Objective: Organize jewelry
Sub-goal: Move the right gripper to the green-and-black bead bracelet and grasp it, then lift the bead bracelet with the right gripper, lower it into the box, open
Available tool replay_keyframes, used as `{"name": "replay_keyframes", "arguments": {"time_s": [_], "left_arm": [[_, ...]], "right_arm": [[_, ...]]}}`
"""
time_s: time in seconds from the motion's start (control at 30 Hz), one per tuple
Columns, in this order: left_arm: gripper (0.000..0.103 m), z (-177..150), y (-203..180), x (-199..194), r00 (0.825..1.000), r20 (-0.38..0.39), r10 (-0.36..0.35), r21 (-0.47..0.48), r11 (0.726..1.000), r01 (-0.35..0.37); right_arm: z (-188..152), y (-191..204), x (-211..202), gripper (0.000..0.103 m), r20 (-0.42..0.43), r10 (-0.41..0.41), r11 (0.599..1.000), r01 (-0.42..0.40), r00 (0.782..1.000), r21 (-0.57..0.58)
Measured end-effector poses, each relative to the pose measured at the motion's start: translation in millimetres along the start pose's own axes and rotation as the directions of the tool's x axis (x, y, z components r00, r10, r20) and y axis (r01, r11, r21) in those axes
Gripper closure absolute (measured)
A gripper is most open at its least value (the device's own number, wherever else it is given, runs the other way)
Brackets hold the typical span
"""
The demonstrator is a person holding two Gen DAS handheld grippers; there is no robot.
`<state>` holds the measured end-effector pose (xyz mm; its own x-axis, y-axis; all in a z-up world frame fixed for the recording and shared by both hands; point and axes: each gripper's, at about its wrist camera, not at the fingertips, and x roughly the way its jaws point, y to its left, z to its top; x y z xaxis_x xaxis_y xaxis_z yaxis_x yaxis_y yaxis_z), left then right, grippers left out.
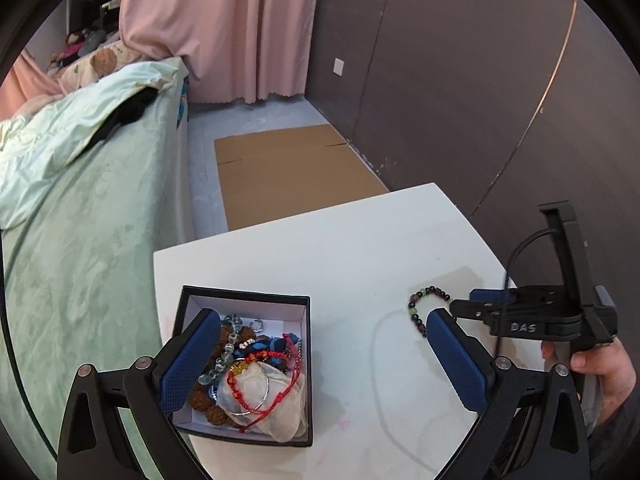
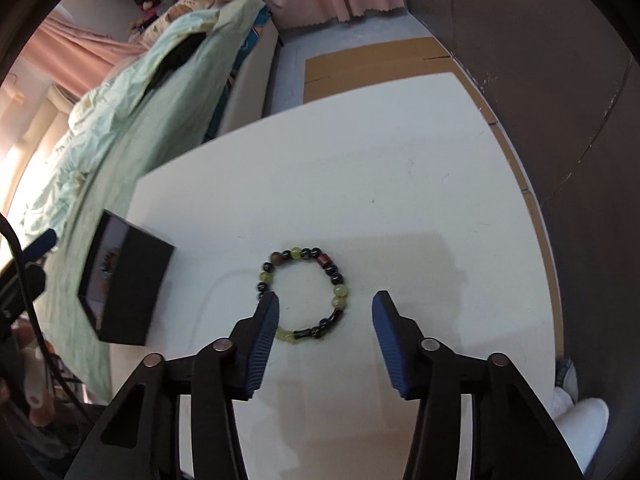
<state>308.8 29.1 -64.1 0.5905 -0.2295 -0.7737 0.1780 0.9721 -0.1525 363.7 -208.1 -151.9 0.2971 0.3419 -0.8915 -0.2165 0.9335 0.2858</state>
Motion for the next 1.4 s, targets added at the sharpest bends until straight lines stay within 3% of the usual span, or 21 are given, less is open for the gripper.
{"name": "replay_keyframes", "arguments": {"time_s": [0.27,0.43,0.47,0.57,0.77,1.4], "left_arm": [[0.001,-1.0,15.3,8.0,1.0,-0.004,0.015,-0.01,1.0,-0.015],[0.001,-1.9,17.8,7.9,1.0,-0.005,0.019,0.003,1.0,-0.019],[0.001,-2.4,17.8,7.2,1.0,-0.003,0.011,0.003,1.0,-0.011],[0.001,-3.5,18.0,5.5,1.0,0.0,0.011,0.006,1.0,-0.011],[0.001,-5.7,18.8,-1.1,1.0,0.009,0.017,0.003,1.0,-0.017],[0.001,-10.6,33.1,-37.4,0.996,0.089,0.027,-0.016,1.0,-0.025]], "right_arm": [[6.3,17.7,13.0,0.062,0.007,-0.112,0.99,0.112,0.994,-0.087],[-0.8,40.8,17.4,0.075,0.035,-0.253,0.944,0.255,0.967,-0.208],[-1.4,43.0,17.3,0.084,0.034,-0.245,0.945,0.246,0.969,-0.217],[-2.1,47.1,16.8,0.093,0.03,-0.244,0.942,0.244,0.969,-0.232],[-7.6,49.1,11.5,0.094,0.024,-0.262,0.94,0.261,0.965,-0.22],[-7.0,80.4,-88.1,0.094,0.223,-0.137,0.981,0.164,0.965,-0.106]]}}
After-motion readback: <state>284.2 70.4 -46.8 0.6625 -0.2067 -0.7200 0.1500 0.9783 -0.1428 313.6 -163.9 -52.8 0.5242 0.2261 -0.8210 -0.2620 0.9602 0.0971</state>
